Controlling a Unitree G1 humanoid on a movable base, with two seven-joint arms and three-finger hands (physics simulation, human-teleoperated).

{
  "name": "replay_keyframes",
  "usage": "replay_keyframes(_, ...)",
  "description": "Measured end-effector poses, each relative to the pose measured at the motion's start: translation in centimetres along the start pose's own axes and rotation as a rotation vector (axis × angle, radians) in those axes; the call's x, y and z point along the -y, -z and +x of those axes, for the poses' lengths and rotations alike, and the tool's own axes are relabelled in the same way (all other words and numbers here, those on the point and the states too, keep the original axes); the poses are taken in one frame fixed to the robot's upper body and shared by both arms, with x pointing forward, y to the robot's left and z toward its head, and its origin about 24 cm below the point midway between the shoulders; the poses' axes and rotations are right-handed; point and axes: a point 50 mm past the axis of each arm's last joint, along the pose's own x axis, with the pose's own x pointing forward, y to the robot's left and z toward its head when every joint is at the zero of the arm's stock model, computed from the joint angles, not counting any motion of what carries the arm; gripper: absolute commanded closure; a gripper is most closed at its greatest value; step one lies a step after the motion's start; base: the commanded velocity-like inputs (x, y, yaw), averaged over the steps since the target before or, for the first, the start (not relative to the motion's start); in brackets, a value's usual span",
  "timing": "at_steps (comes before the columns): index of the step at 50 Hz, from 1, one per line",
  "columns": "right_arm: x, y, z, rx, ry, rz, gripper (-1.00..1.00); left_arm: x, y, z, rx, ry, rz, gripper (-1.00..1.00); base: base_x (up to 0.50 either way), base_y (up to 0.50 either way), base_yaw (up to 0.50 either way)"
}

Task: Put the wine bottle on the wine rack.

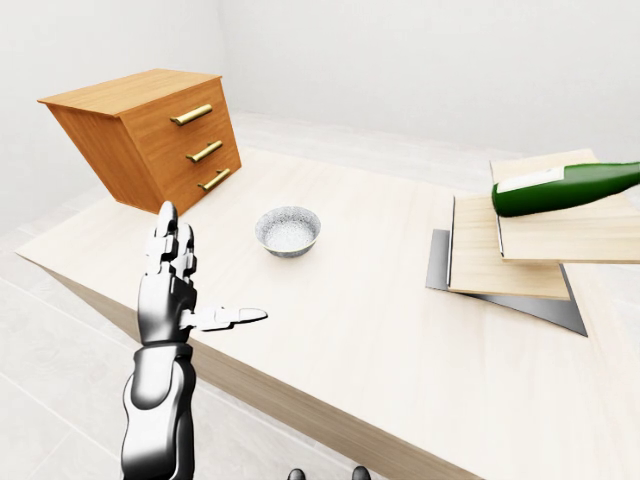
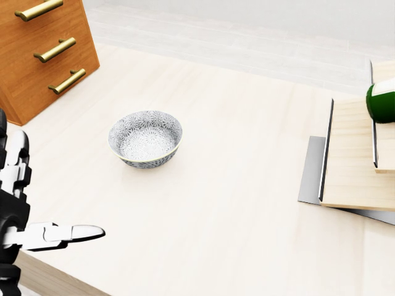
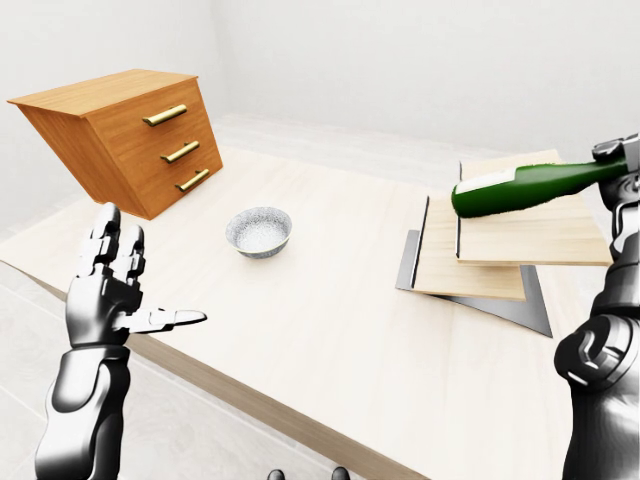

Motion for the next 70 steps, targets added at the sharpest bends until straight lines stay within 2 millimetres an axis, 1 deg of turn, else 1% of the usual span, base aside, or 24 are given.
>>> replay_keyframes(15,1.6,0.0,-0.3,0.004,0.048,0.056,1.0,0.2,0.0,0.1,-0.001,0.005,0.001,-1.0,0.0,0.0,0.0)
replay_keyframes(32,2.8,0.1,-0.5,0.009,0.089,0.118,1.0,0.3,0.1,0.2,-0.002,0.009,0.002,-1.0,0.0,0.0,0.0)
replay_keyframes(62,3.2,0.2,-0.6,0.01,0.108,0.141,1.0,0.5,0.5,0.3,-0.019,0.016,0.004,-1.0,0.0,0.0,0.0)
replay_keyframes(66,3.4,0.2,-0.7,0.008,0.109,0.124,0.87,0.6,0.6,0.2,-0.021,0.016,0.004,-1.0,0.0,0.0,0.0)
replay_keyframes(70,4.2,0.1,-0.9,0.003,0.126,0.088,0.8,0.6,0.6,0.2,-0.024,0.016,0.005,-1.0,0.0,0.0,0.0)
